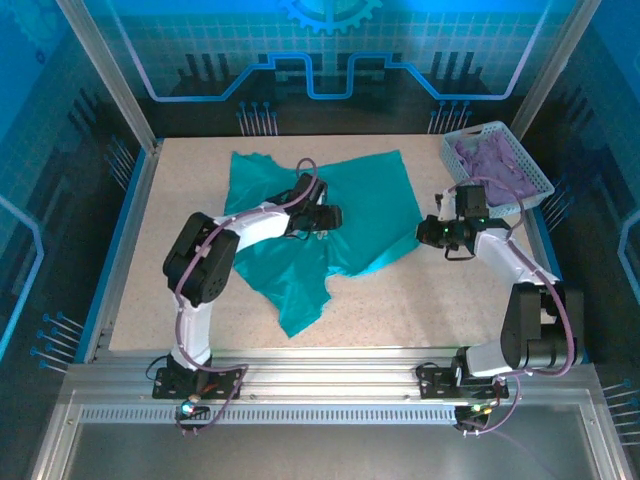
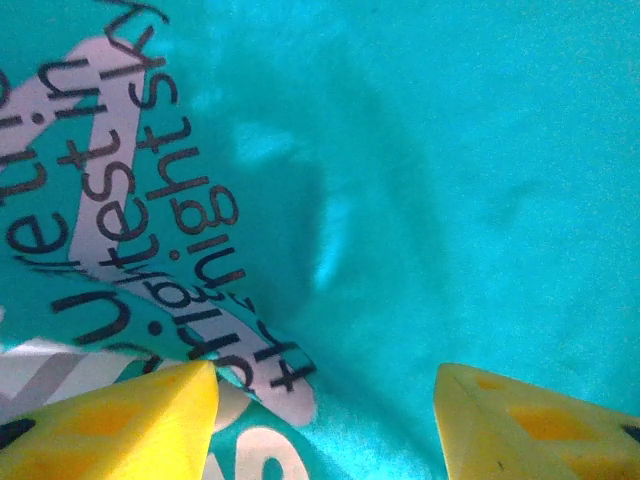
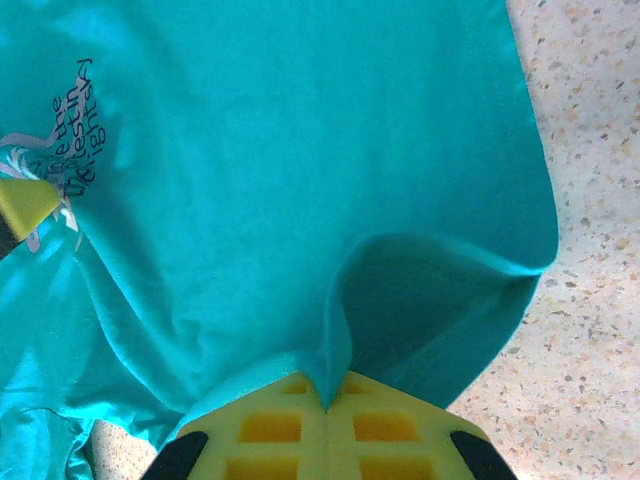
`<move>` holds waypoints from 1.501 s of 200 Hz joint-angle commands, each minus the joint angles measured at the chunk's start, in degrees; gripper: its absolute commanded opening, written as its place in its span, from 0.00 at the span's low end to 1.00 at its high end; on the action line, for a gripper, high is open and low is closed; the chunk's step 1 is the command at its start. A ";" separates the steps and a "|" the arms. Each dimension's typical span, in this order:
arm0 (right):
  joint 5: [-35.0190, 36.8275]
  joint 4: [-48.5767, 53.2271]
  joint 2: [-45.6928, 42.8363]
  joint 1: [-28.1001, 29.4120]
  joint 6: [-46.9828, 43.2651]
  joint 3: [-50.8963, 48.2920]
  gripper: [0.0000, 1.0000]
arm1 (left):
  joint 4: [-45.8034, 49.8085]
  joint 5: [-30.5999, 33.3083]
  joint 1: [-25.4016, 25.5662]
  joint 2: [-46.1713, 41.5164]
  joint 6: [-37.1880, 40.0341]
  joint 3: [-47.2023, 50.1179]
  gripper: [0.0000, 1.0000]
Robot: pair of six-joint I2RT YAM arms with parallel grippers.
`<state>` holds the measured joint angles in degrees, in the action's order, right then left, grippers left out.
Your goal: Fold the inside-out t-shirt
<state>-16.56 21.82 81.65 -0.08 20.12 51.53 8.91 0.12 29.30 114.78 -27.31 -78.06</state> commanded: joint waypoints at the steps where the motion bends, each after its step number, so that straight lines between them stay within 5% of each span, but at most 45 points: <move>1: 2.25 1.67 -1.92 -0.12 -0.63 0.73 0.00 | 1.72 -0.53 -0.18 -10.56 2.11 6.45 0.60; 29: 2.62 2.69 -3.70 0.79 -1.47 -0.26 0.00 | 5.47 3.39 3.29 -26.17 0.60 23.27 0.60; 63: 3.06 3.72 -3.63 3.00 -2.38 -0.33 0.00 | 20.74 11.58 14.26 -40.33 -6.86 35.27 0.58; 107: 4.43 5.62 -2.35 4.48 -3.97 0.53 0.00 | 29.55 8.20 26.03 -42.53 -18.29 39.25 0.59; 158: 4.36 5.33 -3.88 4.57 -4.02 -0.79 0.00 | 22.13 2.24 26.63 -36.38 -16.69 39.84 0.56; 211: 4.57 5.60 -5.29 4.48 -4.28 -2.82 0.00 | 19.81 2.94 27.18 -28.77 -15.24 38.26 0.45; 279: 3.81 4.88 -6.46 4.35 -3.84 -2.86 0.00 | 20.30 10.72 27.01 -32.01 -13.90 38.74 0.00; 300: 2.98 3.33 -7.79 4.22 -3.23 -1.56 0.00 | 22.46 16.88 23.35 -40.49 -10.80 37.42 0.00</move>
<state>-12.40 26.30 76.40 3.86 16.86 48.62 29.58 9.32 55.90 82.17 -41.41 -40.60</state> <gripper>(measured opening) 0.047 0.055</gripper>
